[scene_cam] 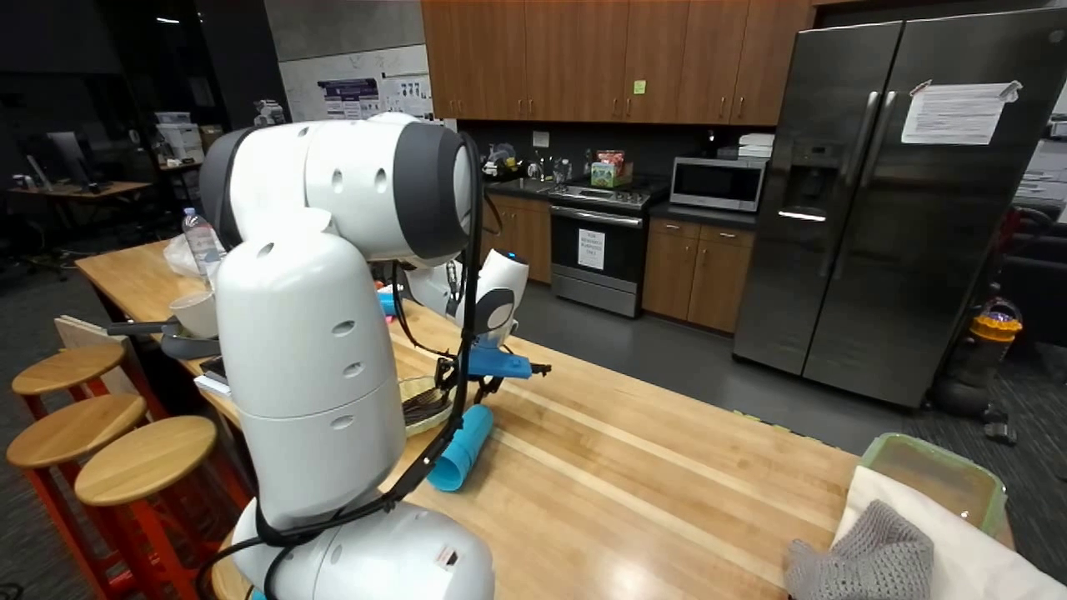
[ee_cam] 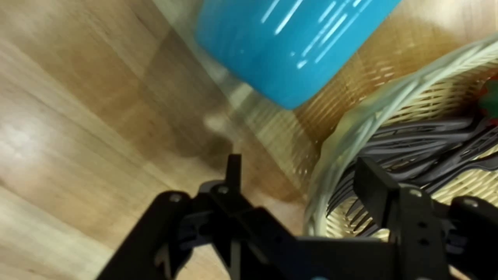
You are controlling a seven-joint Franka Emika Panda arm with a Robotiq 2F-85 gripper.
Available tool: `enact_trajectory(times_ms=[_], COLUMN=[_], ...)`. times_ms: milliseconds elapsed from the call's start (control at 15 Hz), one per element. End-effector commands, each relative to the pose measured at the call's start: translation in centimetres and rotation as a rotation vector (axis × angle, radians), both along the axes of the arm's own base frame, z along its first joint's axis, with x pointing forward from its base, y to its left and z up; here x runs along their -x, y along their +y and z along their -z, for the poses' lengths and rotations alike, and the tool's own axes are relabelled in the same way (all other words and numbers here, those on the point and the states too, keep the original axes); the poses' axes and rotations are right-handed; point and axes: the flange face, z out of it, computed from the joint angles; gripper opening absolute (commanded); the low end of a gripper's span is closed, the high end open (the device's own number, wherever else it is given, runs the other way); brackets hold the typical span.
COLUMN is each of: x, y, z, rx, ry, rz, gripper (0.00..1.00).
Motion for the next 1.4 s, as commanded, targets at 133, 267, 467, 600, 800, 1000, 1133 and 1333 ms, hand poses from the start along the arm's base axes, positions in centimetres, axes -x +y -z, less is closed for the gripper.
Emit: enact_trajectory(times_ms=[133,267,467,600,800,1000,1133,1333], x=[-0.2,-0.2,-0.2,-0.2,-0.2,-0.2,-0.2,-1.2], y=[-0.5,-0.3,-0.3,-0.3,-0.3,-0.3,-0.3,-1.1], z=[0.0,0.0,0.0,0.0,0.0,0.0,0.0,-1.7], rx=[0.0,0.0,0.0,0.0,0.0,0.0,0.0,-0.081], ry=[0.001,0.001,0.001,0.001,0.001,0.001,0.001,-0.039], rz=[0.009,0.006,0.006,0.006,0.006,0.006,0.006,0.163], gripper=[0.74,0.74,0.74,0.74,0.74,0.74,0.74,0.95])
